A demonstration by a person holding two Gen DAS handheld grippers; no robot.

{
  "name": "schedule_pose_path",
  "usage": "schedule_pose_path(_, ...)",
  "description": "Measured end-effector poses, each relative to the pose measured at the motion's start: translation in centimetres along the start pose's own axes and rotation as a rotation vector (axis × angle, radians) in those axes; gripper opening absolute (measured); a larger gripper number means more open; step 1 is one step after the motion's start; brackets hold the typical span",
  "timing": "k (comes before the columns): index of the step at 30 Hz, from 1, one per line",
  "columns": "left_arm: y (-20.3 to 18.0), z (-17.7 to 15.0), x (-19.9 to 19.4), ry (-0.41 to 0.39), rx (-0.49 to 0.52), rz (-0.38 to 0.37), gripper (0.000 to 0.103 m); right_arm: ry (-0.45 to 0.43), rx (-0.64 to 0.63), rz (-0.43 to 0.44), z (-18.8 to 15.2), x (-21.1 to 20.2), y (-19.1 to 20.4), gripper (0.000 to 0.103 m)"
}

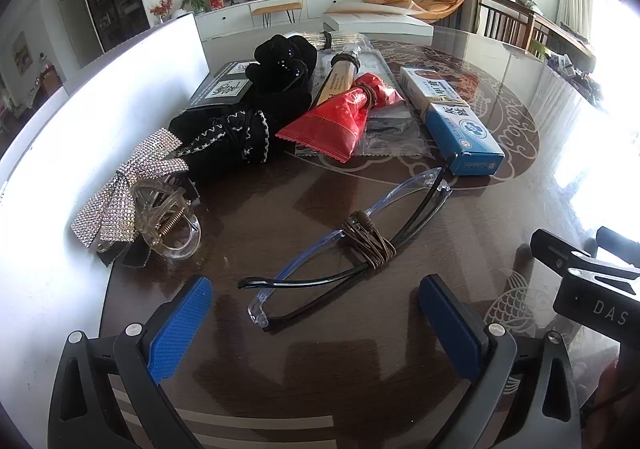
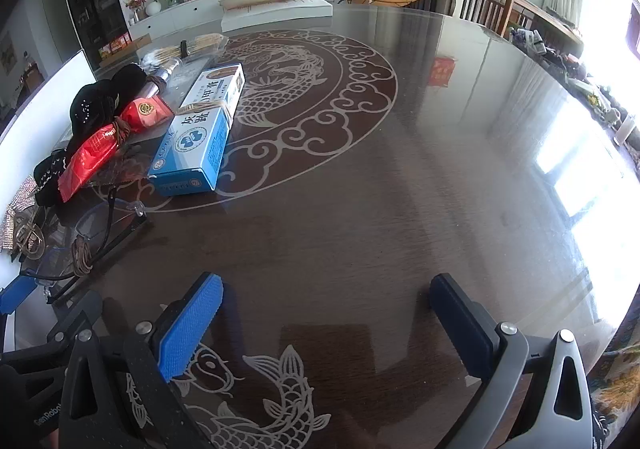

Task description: Organize objects

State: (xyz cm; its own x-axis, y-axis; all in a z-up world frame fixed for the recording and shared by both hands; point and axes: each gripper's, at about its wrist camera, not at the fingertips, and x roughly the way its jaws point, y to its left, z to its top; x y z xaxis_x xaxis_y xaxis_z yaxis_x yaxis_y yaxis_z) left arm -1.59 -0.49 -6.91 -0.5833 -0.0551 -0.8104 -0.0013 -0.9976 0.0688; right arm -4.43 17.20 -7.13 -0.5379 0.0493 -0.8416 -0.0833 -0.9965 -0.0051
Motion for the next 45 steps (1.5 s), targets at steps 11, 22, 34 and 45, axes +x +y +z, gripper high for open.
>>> schedule_pose_path(11, -0.03, -0.06, 0.03, -0.001, 0.000, -0.003, 0.103, 0.000, -0.001, -0.001, 0.00, 0.04, -0.03, 0.103)
schedule_pose_path(22, -0.05, -0.15, -0.03, -0.005, 0.001, -0.002, 0.103, -0.001, -0.001, 0.000, -0.01, 0.06, -0.04, 0.103)
schedule_pose_path(34, 0.19, -0.22, 0.03, -0.004, -0.011, -0.010, 0.103, -0.001, -0.001, 0.000, -0.02, 0.10, -0.03, 0.103)
schedule_pose_path(45, 0.34, -0.26, 0.19, -0.001, -0.026, -0.023, 0.103, -0.001, -0.001, 0.000, -0.01, 0.12, -0.02, 0.103)
